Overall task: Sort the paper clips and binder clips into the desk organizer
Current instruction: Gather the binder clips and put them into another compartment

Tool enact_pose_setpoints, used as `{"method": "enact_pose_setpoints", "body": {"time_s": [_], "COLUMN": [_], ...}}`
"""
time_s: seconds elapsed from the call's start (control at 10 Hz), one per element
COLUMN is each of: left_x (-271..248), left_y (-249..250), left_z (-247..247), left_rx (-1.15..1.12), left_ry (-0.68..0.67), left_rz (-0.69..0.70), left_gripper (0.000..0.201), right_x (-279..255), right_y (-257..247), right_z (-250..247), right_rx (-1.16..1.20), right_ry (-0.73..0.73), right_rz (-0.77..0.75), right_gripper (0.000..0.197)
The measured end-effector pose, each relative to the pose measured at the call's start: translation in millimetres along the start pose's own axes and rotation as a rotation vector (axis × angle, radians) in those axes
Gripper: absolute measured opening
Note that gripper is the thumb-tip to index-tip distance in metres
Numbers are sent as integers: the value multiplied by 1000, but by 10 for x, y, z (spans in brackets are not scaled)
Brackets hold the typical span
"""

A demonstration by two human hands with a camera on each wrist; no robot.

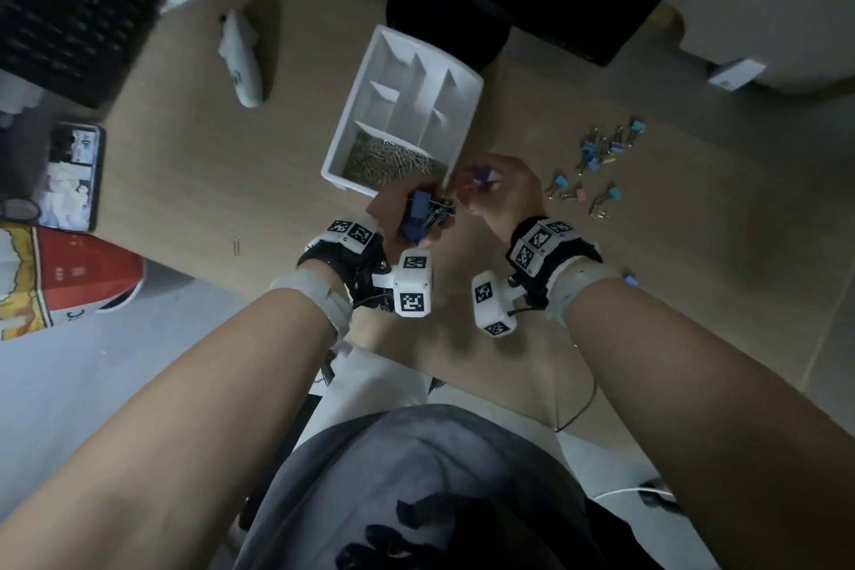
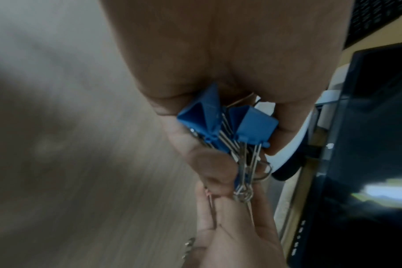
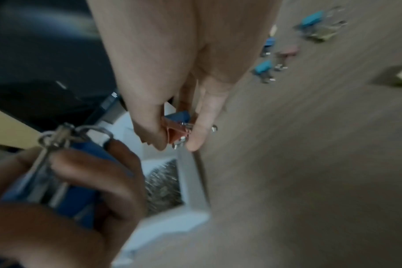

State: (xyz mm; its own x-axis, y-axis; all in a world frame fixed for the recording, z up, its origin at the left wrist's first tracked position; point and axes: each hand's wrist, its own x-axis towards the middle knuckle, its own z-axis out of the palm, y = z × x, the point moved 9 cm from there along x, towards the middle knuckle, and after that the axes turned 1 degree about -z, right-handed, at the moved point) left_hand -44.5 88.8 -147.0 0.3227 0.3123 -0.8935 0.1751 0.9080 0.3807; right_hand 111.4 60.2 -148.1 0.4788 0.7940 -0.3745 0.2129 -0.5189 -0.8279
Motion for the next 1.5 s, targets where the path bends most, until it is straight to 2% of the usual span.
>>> {"method": "enact_pose_setpoints", "body": {"time_s": [0.1, 0.2, 0.3, 0.4, 0.5, 0.6, 0.7, 0.8, 0.9, 1.0, 1.1, 1.3, 1.5], "left_x": [-1, 11, 51, 91, 96, 148, 105, 68, 65, 8, 13, -29, 19], "left_y": [396, 702, 862, 906, 919, 980, 954, 975, 1029, 1070, 1049, 996, 853], "left_z": [-142, -354, -450, -388, -336, -361, -323, -269, -264, -281, -308, -395, -311], "left_rx": [-40, -163, -247, -282, -261, -113, -151, -183, -229, -241, -152, -143, 17], "left_ry": [72, 142, 155, 154, 228, 311, 323, 256, 222, 235, 231, 240, 264], "left_rz": [70, 69, 37, -15, -33, 33, -5, 10, 53, 74, 61, 89, 119], "left_gripper": [17, 24, 33, 33, 42, 57, 30, 19, 14, 12, 16, 15, 8], "right_x": [291, 603, 891, 1032, 964, 907, 846, 826, 811, 742, 706, 614, 269], "right_y": [-318, -645, -768, -768, -789, -719, -583, -466, -451, -505, -628, -374, -145], "right_z": [132, 269, 459, 494, 394, 353, 506, 650, 623, 524, 424, 265, 124], "right_rx": [277, 332, 282, 60, 64, 89, 101, 66, 108, 66, 219, 380, 451], "right_ry": [-72, -86, -114, -81, -31, -68, -199, -234, -196, -180, -157, -13, -81], "right_rz": [114, 97, 73, 54, 74, 120, 227, 269, 312, 317, 329, 441, 488], "right_gripper": [27, 26, 22, 21, 31, 29, 30, 38, 33, 36, 35, 20, 19]}}
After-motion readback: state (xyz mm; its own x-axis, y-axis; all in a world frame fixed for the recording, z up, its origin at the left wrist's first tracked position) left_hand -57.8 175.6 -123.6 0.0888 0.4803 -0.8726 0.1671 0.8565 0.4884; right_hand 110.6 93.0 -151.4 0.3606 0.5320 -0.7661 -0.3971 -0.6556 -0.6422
